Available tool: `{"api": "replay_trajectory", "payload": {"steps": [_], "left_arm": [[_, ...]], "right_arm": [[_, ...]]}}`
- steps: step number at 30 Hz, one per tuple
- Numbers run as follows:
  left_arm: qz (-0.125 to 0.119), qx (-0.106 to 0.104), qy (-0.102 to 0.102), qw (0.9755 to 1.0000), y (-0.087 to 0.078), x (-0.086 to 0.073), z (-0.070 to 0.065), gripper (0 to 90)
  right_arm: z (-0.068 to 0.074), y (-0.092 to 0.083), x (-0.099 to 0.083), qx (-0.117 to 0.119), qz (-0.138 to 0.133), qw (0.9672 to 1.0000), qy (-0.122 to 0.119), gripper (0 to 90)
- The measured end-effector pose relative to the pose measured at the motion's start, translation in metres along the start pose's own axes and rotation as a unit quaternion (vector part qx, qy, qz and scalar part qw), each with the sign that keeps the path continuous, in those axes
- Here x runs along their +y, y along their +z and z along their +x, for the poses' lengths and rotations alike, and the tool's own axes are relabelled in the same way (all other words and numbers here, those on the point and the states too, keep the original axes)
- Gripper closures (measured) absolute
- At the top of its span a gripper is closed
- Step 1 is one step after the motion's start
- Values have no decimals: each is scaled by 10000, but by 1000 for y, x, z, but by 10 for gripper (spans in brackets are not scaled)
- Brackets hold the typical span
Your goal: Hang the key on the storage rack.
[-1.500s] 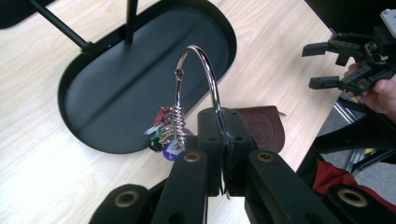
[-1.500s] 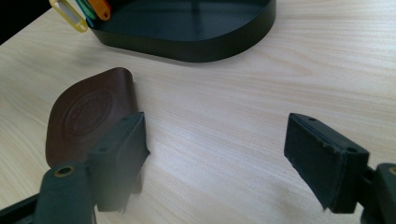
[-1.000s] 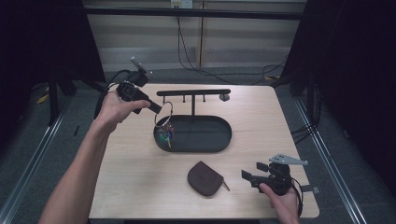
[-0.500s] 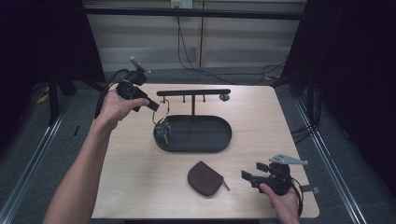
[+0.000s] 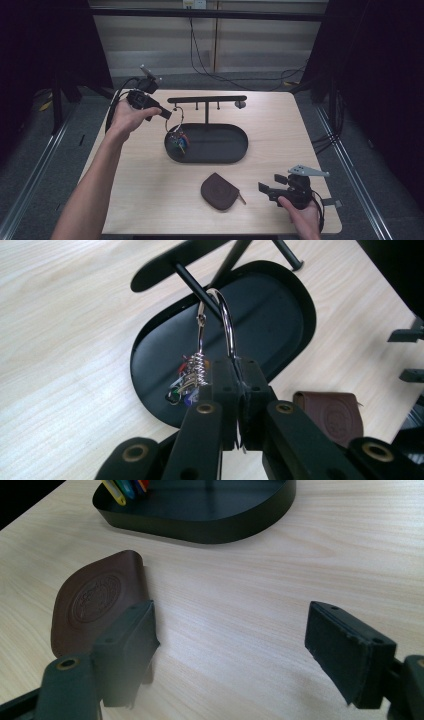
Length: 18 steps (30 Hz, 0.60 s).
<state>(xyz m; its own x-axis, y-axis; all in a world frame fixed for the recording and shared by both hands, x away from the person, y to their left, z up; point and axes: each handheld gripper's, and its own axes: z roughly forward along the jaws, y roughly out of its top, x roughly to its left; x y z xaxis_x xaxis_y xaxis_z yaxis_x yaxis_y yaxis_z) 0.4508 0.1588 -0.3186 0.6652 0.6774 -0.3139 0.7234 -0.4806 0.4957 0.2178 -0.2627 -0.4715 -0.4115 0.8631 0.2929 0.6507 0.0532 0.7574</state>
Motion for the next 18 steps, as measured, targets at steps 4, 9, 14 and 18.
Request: {"api": "replay_trajectory", "payload": {"steps": [4, 9, 14, 18], "left_arm": [[-37, 114, 99, 9999, 2, 1, 0, 881], [-33, 160, 83, 9998, 4, 1, 0, 871], [-28, 317, -28, 9995, 6, -1, 0, 804], [-64, 379, -76, 9992, 6, -5, 1, 741]], "right_arm": [[1, 0, 0, 22, -3, 10000, -25, 212], [0, -1, 0, 17, -4, 10000, 0, 212], [1, -1, 0, 26, 4, 10000, -12, 210], [1, 0, 0, 23, 9, 10000, -10, 210]]}}
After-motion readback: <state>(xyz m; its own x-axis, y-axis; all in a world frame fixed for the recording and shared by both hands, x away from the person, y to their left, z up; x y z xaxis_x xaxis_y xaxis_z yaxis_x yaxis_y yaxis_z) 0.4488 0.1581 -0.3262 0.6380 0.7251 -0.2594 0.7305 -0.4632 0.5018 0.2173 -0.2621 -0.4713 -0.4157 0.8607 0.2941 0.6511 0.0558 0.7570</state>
